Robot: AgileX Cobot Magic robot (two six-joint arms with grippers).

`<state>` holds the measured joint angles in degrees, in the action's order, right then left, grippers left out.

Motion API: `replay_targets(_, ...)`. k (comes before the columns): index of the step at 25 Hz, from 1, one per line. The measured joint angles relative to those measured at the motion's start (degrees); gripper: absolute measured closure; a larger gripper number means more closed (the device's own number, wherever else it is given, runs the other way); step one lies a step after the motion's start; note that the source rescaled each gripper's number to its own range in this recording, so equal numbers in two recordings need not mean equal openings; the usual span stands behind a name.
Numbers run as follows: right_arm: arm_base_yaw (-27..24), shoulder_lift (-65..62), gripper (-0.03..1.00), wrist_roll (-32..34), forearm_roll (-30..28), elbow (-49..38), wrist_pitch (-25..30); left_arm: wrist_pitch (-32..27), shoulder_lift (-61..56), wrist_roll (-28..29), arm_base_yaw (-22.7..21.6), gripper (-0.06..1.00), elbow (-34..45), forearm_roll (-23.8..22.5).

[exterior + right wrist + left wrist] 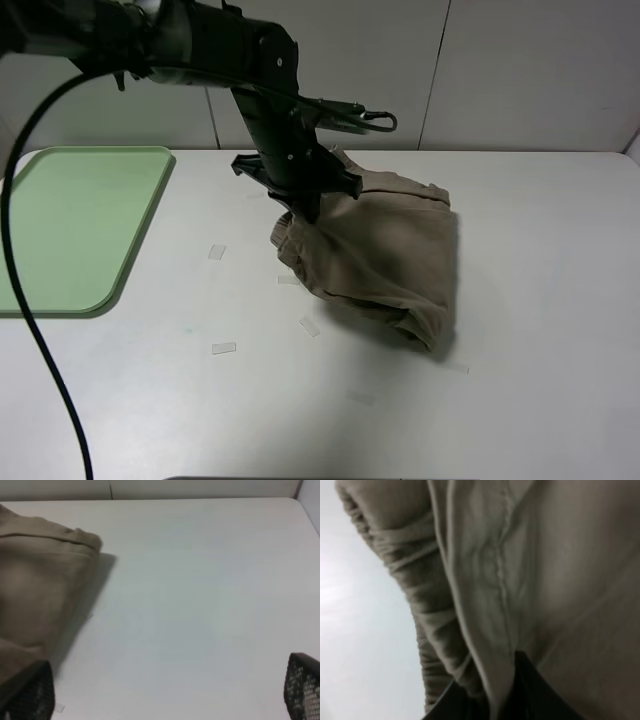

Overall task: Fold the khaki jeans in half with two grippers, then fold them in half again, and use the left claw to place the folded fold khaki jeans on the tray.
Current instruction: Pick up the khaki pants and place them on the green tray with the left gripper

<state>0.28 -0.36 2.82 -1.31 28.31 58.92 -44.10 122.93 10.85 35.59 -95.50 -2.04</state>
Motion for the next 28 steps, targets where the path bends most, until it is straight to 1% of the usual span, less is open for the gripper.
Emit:
replay_targets(3,0.0,0.0,-0.03,0.0,0.0,0.0,0.0,-3.4,-3.0,0.0,-1.3,0.86,0.0,-3.6)
replay_targets(7,0.0,0.0,-0.03,0.0,0.0,0.0,0.0,-7.2,-6.3,-1.7,-4.1,0.86,0.0,-4.9)
replay_targets(12,0.0,0.0,-0.03,-0.1,0.0,0.0,0.0,-13.8,-8.9,-6.9,-9.0,0.86,0.0,-5.2)
replay_targets(18,0.0,0.0,-0.03,-0.1,0.0,0.0,0.0,-19.1,-9.9,-14.2,-16.0,0.86,0.2,-5.2)
replay_targets(24,0.0,0.0,-0.03,-0.1,0.0,0.0,0.0,-19.4,-9.9,-18.3,-24.4,0.86,0.3,-5.0)
replay_targets(28,0.0,0.0,-0.03,-0.1,0.0,0.0,0.0,-17.4,-9.9,-20.6,-30.7,0.86,0.3,-5.0)
